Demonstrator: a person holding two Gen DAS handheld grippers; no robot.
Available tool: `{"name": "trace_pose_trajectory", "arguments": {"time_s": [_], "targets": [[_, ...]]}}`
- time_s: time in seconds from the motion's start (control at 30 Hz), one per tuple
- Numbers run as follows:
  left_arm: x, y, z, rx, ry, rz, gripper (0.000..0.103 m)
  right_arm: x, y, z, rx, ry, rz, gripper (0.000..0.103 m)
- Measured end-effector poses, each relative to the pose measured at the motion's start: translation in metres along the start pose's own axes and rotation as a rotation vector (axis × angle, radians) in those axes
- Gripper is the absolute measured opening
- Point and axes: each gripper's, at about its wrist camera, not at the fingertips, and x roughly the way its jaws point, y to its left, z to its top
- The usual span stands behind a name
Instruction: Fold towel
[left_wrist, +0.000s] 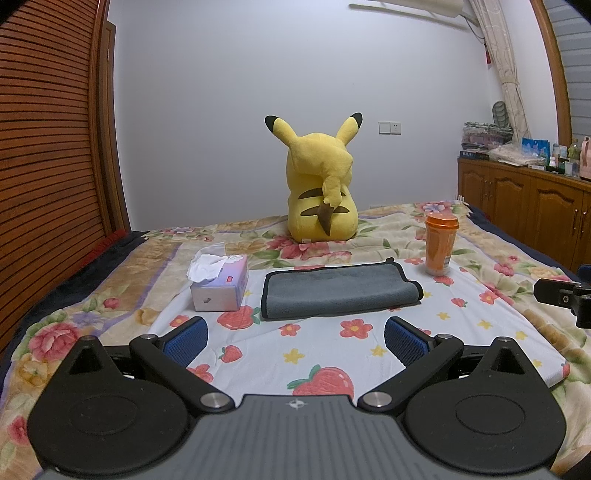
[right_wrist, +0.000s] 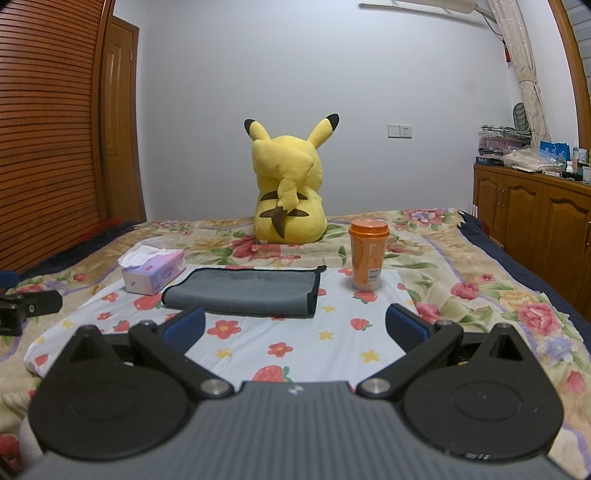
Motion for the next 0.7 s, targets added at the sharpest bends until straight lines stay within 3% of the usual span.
{"name": "trace_pose_trajectory", "arguments": {"time_s": [0.7], "targets": [[-0.0002, 0.0031, -0.002, 0.002, 0.002, -0.001, 0.103, -0.0003, -0.0001, -0.0005, 0.0, 0.0, 0.001, 0.103]]}}
